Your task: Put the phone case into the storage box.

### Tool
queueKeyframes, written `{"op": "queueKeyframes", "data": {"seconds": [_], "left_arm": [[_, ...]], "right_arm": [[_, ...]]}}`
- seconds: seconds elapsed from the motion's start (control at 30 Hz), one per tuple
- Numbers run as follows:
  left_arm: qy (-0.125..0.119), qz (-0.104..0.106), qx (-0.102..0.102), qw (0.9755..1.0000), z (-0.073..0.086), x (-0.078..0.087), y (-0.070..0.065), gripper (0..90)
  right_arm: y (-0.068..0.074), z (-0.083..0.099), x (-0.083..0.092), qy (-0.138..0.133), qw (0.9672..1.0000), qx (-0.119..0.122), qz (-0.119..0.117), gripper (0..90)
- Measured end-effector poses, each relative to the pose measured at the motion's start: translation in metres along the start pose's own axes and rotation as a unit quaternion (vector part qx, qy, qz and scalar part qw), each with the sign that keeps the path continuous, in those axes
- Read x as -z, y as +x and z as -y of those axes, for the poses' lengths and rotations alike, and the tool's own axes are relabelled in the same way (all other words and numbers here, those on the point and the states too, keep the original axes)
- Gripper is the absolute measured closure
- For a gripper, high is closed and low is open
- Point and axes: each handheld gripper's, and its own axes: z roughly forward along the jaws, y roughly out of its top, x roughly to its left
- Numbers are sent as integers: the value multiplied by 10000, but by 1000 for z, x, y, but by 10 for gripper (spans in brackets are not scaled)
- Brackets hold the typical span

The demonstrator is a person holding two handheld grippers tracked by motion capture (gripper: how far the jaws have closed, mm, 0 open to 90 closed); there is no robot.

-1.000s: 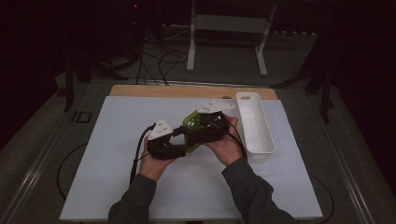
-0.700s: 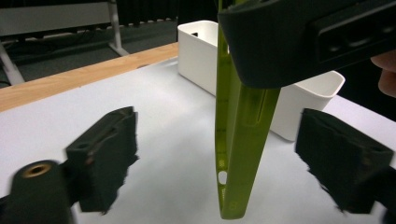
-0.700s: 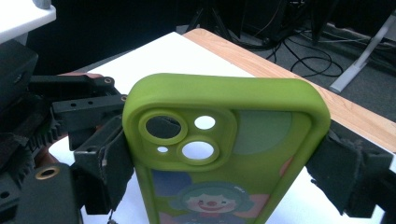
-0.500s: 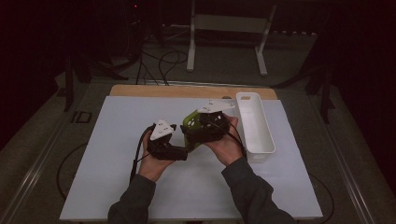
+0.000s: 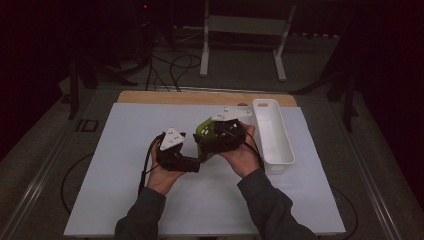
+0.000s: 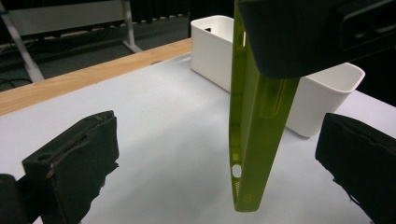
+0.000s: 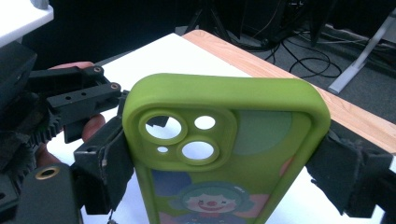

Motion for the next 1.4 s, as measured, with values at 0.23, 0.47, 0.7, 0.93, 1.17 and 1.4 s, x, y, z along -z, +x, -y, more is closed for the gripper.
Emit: {"op": "queueKeyframes", "data": {"seconds": [0.23, 0.47, 0.7, 0.93, 1.17, 1.4], "left_arm": [[-25, -28, -2, 10000, 0, 4, 2, 0], [-74, -64, 10, 10000, 0, 8, 4, 0], [-100, -131, 8, 9999, 1, 13, 6, 0], [-118, -187, -34, 9997, 2, 18, 8, 0], [-211, -305, -73, 9993, 3, 25, 11, 0], [-240, -387, -119, 9989, 4, 32, 13, 0]], "right_arm": [[0, 0, 0, -9, 10000, -9, 18, 150], [-1, -1, 1, -19, 10000, -11, 33, 150], [-2, -1, 1, -9, 10000, -28, 48, 150], [-3, -1, 2, -20, 10000, -36, 86, 150], [-5, -2, 4, -28, 9999, -62, 137, 150], [-7, -2, 4, -32, 9998, -87, 173, 150]]}}
